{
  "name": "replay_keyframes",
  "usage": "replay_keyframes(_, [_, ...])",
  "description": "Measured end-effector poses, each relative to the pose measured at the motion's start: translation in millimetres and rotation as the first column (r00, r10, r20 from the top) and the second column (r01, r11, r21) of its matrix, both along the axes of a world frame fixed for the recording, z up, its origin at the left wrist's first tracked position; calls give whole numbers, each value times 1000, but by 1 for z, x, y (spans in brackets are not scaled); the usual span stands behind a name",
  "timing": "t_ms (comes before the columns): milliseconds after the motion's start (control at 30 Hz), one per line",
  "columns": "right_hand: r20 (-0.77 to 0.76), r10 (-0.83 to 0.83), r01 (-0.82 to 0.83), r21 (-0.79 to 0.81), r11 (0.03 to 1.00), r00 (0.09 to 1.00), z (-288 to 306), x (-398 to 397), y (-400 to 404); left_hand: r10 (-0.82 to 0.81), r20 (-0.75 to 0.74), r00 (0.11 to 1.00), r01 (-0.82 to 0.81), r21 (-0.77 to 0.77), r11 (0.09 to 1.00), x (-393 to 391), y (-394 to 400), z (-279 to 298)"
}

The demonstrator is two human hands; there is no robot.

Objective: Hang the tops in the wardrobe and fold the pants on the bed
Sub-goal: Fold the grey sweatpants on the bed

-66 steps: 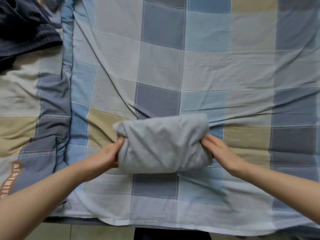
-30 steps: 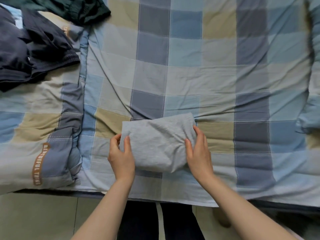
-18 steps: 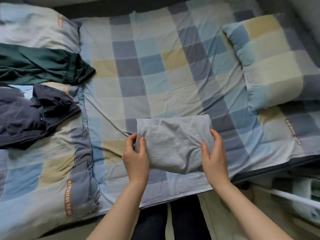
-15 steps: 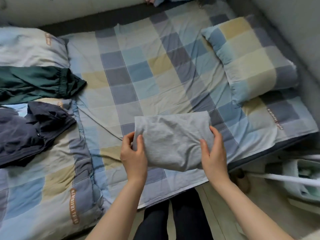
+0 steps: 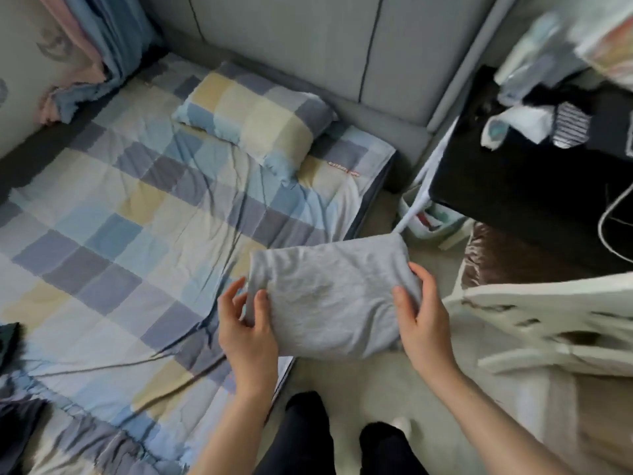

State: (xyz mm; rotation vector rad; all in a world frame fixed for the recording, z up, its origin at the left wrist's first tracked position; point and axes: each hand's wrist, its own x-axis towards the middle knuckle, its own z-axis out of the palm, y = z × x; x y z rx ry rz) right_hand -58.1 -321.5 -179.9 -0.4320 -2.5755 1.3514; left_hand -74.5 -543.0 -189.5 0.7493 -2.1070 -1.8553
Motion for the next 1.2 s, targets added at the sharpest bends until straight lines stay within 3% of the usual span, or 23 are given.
replay_keyframes(267, [-36, -384, 384, -16, 923, 922, 29, 141, 145, -418, -9, 908, 416, -77, 906, 53, 162, 30])
replay_keyframes(567, [-14, -715, 715, 9, 699, 699, 47, 309, 298, -683, 54, 728, 682, 45, 730, 155, 369, 39])
replay_keyframes(867, [102, -963, 966, -97, 239, 249, 39, 416, 362, -929, 109, 355, 931, 52, 362, 201, 535, 30])
replay_keyframes(1200, [163, -959, 959, -129, -253, -231, 24, 450, 422, -986, 160, -39, 982, 187, -8, 229, 685, 22])
